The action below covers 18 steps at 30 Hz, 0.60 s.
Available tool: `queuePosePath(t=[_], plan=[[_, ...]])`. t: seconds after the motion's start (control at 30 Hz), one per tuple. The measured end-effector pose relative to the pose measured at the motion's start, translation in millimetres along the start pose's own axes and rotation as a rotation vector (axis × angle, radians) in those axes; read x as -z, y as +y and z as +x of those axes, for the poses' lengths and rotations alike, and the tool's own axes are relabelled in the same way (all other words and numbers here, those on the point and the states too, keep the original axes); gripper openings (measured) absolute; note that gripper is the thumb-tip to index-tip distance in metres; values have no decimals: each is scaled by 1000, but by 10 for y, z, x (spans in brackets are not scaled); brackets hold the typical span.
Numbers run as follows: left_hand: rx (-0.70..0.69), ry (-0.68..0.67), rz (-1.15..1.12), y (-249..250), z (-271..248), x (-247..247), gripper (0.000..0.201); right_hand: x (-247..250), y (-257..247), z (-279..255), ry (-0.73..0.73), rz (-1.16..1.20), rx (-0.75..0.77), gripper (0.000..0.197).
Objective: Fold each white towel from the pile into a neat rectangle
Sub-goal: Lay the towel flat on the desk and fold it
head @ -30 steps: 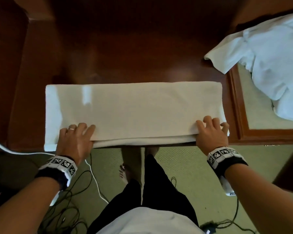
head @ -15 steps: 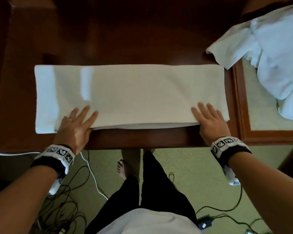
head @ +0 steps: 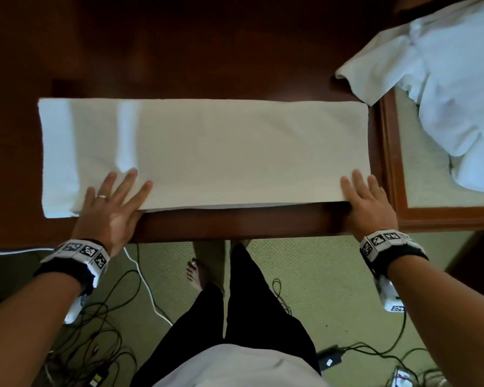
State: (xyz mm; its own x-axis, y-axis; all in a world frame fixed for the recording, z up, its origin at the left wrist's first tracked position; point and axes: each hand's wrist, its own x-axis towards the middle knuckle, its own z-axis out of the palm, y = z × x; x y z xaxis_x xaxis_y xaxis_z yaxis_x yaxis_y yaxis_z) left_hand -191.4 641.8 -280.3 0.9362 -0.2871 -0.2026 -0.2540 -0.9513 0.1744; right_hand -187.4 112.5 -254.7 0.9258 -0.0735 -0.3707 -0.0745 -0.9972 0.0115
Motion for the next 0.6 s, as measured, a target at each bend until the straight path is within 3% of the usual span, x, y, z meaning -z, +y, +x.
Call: queuePosePath(t=[0.1,0.17,0.27,0.37,0.47,0.6], plan=[[-17,70,-56,-150,-29,69,65,29,-281,53,139,-63,51,68],[30,82,-1,-339,-48,114,71,22,-627,145,217,-56,252,73],[82,41,96,-651,-106,190,78,-44,-1068,184,215,-46,524,72],[157,-14,89,-869,-208,241,66,-126,-1024,91,173,88,491,66],[219,-111,29,-833,-268,270,62,-163,-924,-120,130,71,499,56],[186,12,15,-533,-143,402,63,24,-1320,12,228,199,441,45]])
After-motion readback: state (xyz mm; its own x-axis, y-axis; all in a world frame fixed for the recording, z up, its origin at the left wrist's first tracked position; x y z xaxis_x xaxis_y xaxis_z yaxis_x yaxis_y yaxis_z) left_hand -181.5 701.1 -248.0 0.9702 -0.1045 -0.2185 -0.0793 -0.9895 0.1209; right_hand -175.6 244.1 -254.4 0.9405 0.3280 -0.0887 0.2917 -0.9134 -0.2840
